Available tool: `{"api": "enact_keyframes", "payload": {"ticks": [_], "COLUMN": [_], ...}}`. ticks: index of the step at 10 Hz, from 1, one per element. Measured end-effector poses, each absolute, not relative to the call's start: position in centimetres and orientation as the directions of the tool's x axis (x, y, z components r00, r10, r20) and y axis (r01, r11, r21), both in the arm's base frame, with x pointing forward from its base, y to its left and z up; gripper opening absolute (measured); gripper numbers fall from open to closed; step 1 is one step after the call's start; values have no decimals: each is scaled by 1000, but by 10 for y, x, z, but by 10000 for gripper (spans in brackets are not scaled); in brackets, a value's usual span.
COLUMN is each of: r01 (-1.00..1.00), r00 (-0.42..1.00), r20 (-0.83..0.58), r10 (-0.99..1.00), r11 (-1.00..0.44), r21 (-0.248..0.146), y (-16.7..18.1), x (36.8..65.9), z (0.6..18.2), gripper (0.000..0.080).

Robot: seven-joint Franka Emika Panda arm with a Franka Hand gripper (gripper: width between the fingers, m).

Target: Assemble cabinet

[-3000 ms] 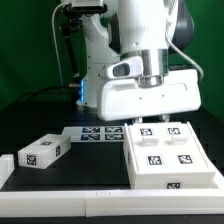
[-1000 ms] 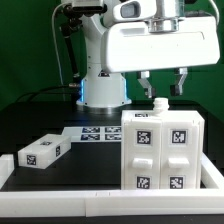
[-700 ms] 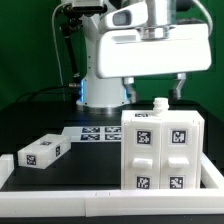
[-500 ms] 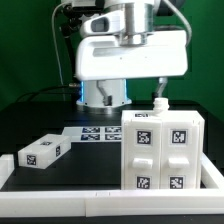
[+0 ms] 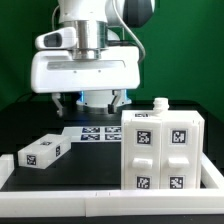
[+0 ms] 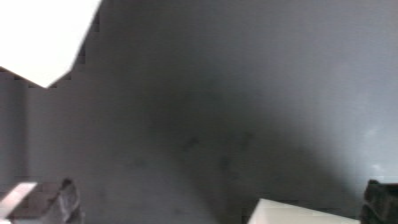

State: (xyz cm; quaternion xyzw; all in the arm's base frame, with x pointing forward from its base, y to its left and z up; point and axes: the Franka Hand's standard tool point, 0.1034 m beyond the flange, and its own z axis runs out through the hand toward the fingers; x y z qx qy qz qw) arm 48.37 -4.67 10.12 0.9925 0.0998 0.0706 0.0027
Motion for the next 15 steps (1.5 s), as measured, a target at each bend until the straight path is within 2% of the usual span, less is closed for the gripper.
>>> {"api": "enact_keyframes", "payload": {"ticks": [2,4,7,9,12,13,15], "r01": [195,75,14,49,54,21,-179], "r00": [971,995,998,996,996,998,984], "r20": [138,66,64,76,75,66,24], "r10": [196,74,15,51,55,22,-179], "r11": [-981,-997,-1000,-998,-998,-1000,-984], "r21": [19,-12,13,25,24,18,10], "y": [-48,-70,-105,-122,-119,-122,-141], "x": [483,472,463,456,457,456,450], "z": [101,96,79,72,73,72,67], "gripper": [797,797,797,797,797,797,797]}}
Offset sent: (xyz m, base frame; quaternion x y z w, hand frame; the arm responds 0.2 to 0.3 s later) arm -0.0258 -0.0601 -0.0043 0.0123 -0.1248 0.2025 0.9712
